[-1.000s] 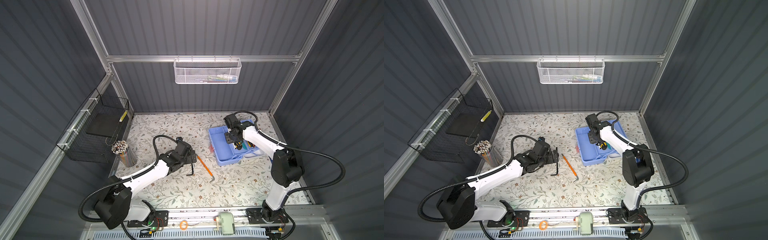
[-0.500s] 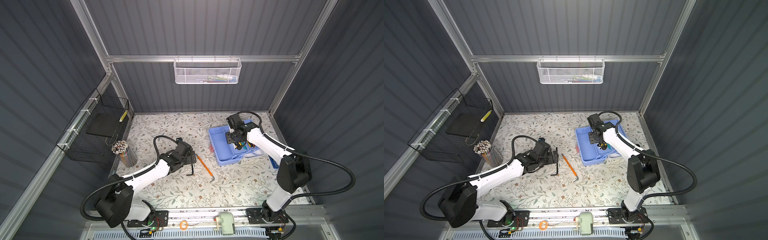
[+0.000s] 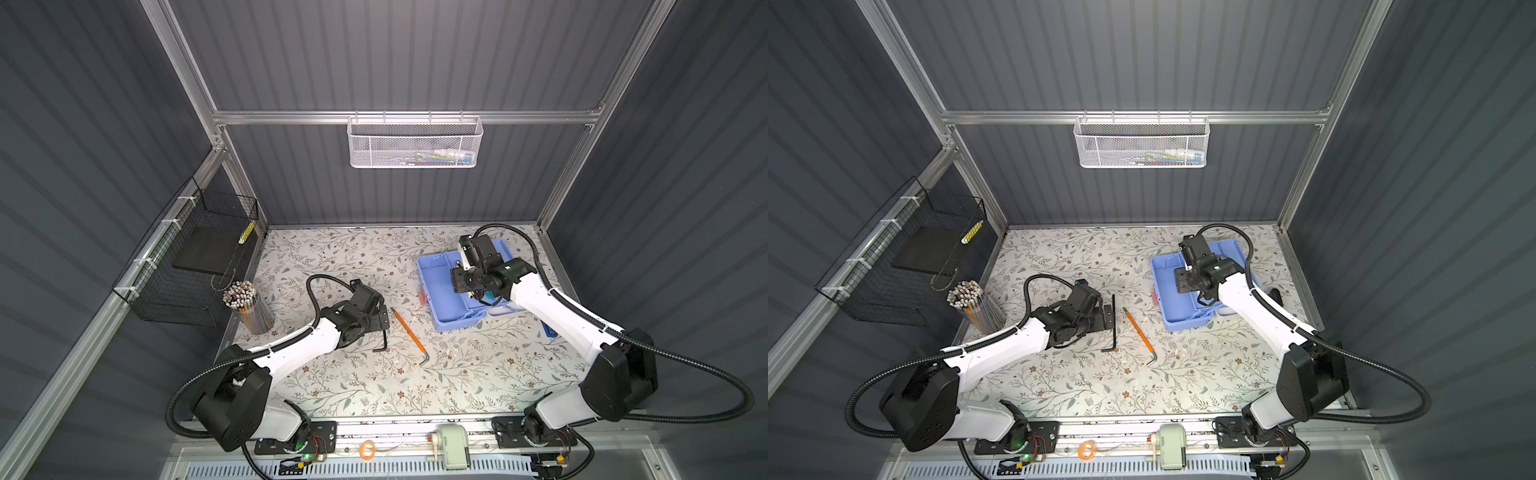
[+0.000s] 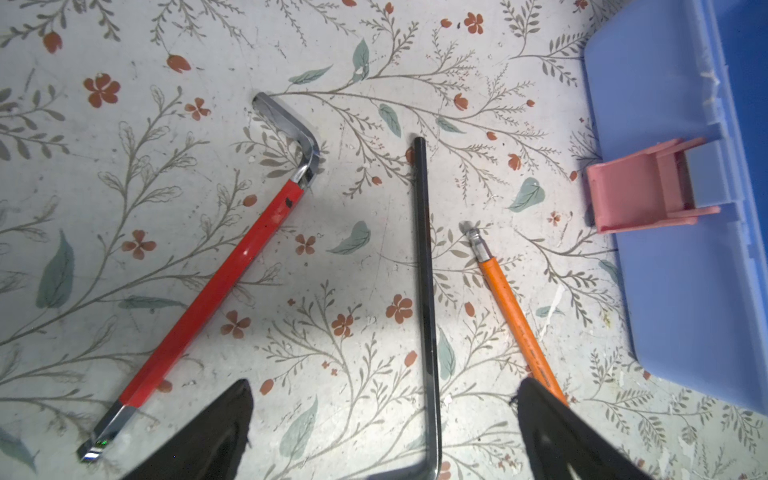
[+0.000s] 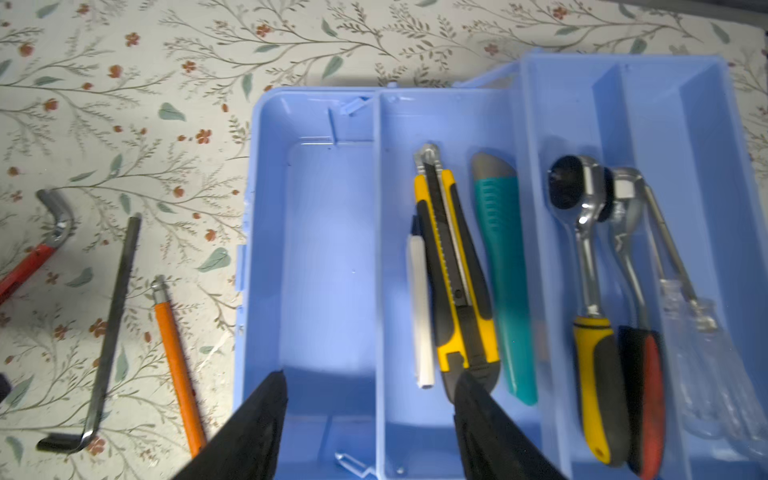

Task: Pack the tool kit
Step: 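Move the right gripper to the orange-handled hex key and grasp it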

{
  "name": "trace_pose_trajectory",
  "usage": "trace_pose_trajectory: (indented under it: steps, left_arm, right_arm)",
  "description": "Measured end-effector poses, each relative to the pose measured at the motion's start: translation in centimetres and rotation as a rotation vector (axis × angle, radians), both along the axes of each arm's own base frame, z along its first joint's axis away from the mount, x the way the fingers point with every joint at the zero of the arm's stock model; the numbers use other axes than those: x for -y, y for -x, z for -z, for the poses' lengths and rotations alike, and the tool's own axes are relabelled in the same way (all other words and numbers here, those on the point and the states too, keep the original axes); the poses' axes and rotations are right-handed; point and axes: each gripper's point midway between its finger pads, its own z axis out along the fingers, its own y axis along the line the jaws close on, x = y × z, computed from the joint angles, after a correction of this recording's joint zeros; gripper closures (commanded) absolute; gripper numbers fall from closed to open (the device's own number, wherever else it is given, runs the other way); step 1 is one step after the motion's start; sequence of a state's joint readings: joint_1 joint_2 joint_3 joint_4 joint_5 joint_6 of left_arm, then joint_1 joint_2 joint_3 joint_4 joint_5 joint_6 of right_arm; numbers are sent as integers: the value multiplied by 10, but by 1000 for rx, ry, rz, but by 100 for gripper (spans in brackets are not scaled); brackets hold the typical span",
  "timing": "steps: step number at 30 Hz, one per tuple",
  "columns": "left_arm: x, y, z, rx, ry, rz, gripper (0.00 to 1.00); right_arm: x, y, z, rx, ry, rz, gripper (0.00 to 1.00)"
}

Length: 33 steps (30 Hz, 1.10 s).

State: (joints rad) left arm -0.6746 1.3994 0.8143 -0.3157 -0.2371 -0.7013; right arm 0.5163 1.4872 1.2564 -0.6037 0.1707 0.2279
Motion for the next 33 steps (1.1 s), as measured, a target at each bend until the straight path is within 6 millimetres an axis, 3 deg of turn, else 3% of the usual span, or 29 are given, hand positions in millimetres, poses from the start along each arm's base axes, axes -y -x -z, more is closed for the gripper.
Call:
trace_pose_trajectory:
  steps: [3, 9, 16, 26, 33]
  left_arm:
    - [-8, -2, 2, -9, -4, -30, 0]
    - [-28, -3, 10, -27, -23, -92, 0]
    - [-57, 1, 9, -23, -50, -160, 0]
    - [-75, 5, 13, -37, -80, -202, 0]
    - [-77, 7, 13, -37, -80, -204, 0]
  right_arm:
    - [-26, 14, 2, -1, -25, -62, 42]
    - [-76, 49, 25, -62, -37, -182, 48]
    - [-120, 81, 74, -183, -6, -276, 51]
    - [-126, 97, 140, -336, 80, -274, 65]
    - [-123, 104, 169, -407, 114, -276, 73]
